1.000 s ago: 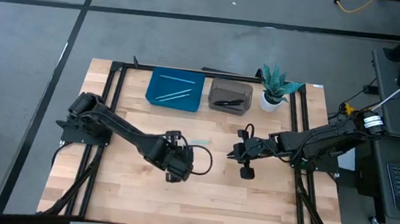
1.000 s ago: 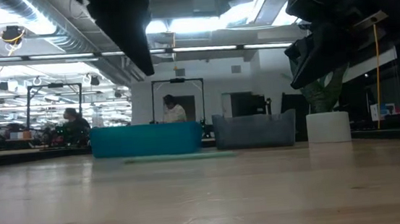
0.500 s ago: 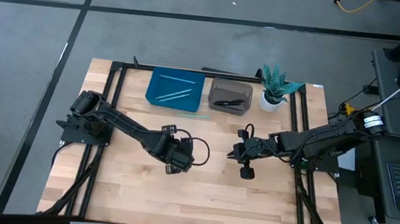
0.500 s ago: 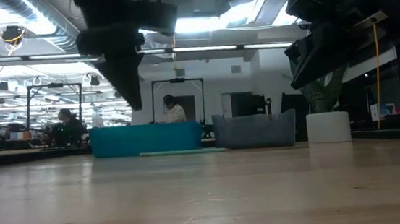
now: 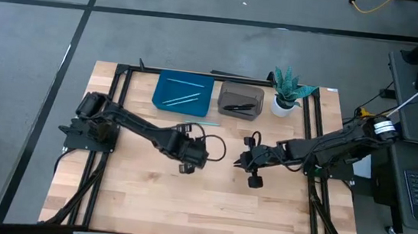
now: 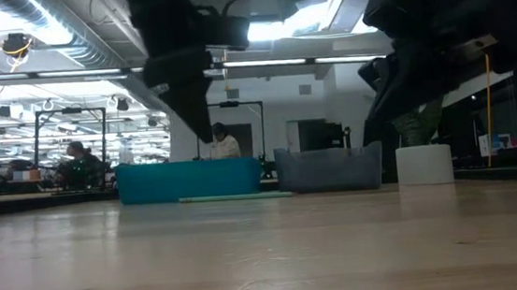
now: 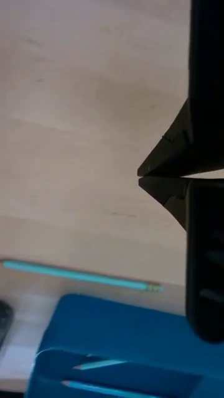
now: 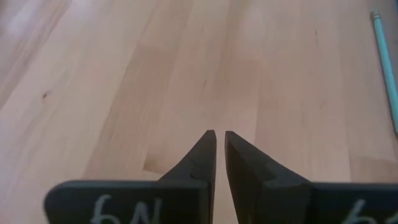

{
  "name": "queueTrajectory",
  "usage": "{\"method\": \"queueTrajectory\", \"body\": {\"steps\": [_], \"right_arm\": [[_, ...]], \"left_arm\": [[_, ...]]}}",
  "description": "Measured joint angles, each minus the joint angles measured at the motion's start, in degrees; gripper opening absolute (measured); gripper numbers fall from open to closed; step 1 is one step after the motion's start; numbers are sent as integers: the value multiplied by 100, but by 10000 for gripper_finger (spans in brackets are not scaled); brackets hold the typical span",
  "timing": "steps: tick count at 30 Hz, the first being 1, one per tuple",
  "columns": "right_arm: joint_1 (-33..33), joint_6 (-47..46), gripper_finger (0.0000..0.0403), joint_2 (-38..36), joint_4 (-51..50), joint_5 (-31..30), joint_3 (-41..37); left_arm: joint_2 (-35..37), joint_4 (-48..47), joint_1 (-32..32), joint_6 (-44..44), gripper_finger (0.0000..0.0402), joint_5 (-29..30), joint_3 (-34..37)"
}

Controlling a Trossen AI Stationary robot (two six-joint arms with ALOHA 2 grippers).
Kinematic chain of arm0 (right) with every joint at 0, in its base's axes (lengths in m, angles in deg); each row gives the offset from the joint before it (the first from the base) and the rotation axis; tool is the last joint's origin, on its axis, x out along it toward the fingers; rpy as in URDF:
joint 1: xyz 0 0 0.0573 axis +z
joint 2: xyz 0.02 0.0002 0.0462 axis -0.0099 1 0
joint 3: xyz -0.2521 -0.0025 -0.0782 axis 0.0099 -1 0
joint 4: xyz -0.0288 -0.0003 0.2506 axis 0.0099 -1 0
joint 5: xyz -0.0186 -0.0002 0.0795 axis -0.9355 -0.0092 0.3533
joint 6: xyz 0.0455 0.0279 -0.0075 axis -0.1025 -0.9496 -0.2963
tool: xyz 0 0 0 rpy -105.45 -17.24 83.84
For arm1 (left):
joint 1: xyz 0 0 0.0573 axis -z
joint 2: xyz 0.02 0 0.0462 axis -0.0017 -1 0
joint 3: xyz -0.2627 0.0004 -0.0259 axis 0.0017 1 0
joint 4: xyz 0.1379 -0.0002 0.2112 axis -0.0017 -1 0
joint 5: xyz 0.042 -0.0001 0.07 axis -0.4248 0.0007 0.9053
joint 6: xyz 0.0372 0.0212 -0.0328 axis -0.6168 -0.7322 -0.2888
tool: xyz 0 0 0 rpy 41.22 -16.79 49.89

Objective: Sort pens & pencils
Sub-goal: Put the light green pencil into the blue bin

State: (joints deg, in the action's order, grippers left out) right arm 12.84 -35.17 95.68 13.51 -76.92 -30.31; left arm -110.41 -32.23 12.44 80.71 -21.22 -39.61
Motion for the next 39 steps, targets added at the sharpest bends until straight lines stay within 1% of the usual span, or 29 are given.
{"method": "queueTrajectory", "body": {"steps": [4, 9, 13, 16, 19, 23, 29, 35, 39], "right_arm": [[0, 3, 37, 75, -20, 0, 0], [0, 3, 37, 73, -39, 0, 0], [0, 4, 37, 73, -154, 0, -1], [1, 5, 37, 73, -164, 0, -2], [2, 8, 37, 73, -166, 0, 0], [0, 8, 37, 71, -196, 0, -2], [0, -5, 37, 69, -324, 0, -2], [0, -176, 37, 69, -468, 2, -1], [2, -180, 37, 69, -476, 2, -2]], "left_arm": [[0, 380, -241, -431, 9, 2, 96], [0, 1124, -593, -929, 48, -173, 561], [-2, 1265, -959, -1042, 81, -182, 922], [-2, 1450, -1240, -1152, 94, -172, 1108], [-2, 1786, -1486, -1572, 97, -142, 1313], [-4, 2063, -1735, -1974, 97, -136, 1357], [-4, 2282, -2043, -2157, 98, -159, 1360], [-4, 2293, -2282, -2280, 98, -590, 1360], [-30, 2301, -2398, -2438, 98, -728, 1360]]}}
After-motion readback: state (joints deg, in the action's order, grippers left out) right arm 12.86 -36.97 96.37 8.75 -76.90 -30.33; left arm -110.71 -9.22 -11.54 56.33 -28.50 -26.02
